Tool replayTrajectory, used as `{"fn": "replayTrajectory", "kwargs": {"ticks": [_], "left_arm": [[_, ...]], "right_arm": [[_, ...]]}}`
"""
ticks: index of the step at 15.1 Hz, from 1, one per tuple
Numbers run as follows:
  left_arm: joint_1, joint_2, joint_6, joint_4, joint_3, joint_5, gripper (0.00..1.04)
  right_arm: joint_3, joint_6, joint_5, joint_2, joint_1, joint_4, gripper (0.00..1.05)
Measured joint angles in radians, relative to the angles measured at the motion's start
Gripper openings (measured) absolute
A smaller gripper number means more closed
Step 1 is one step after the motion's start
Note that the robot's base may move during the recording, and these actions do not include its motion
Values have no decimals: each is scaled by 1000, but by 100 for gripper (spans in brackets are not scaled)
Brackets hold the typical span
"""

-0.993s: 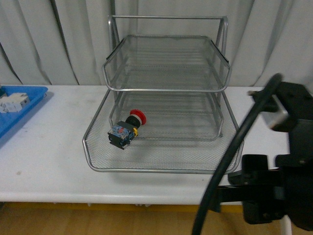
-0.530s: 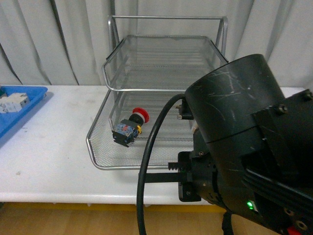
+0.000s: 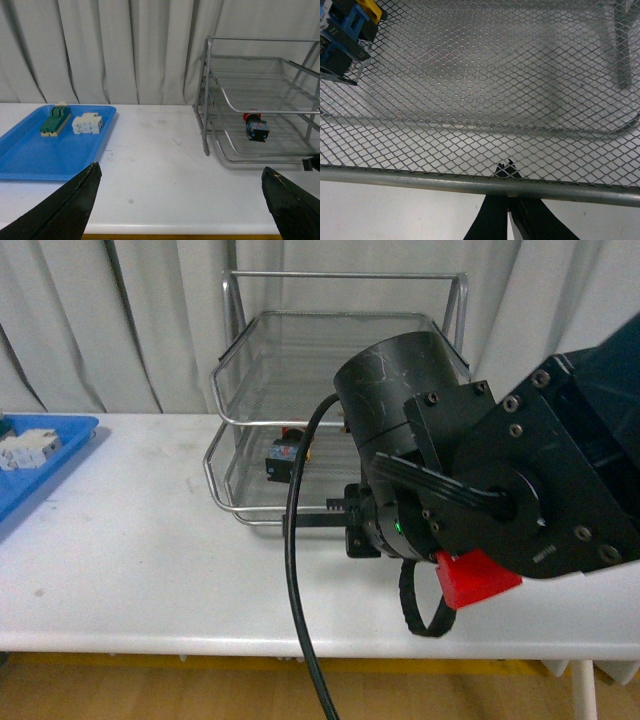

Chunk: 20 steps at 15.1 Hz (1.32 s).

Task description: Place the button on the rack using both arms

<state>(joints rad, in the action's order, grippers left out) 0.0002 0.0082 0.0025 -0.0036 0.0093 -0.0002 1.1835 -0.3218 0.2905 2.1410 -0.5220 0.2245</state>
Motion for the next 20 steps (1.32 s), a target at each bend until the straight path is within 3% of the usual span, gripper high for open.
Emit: {"fn": "replayTrajectory", "kwargs": {"ticks": [3, 5, 11, 12, 13, 15, 17, 20], "left_arm": [[0, 0, 0, 0, 0, 0, 98], [0, 0, 0, 0, 0, 0, 98], [0, 0, 0, 0, 0, 0, 98], [0, 0, 0, 0, 0, 0, 98], [-1, 0, 0, 1, 0, 4, 98], [2, 0, 0, -2, 0, -3, 98], [0, 0, 0, 0, 0, 0, 98], [0, 0, 0, 0, 0, 0, 98]], "right_arm": [[149, 47, 21, 76, 49, 12, 2], [114, 53, 18, 66, 54, 51, 2], [-385, -62, -158, -349, 67, 284, 2], [-430, -85, -158, -393, 73, 285, 10], [-564, 49, 34, -315, 87, 727, 2], [-776, 222, 74, -373, 156, 998, 2], [-868, 289, 15, -568, 227, 1078, 2], [-1017, 312, -73, -726, 307, 987, 2]]}}
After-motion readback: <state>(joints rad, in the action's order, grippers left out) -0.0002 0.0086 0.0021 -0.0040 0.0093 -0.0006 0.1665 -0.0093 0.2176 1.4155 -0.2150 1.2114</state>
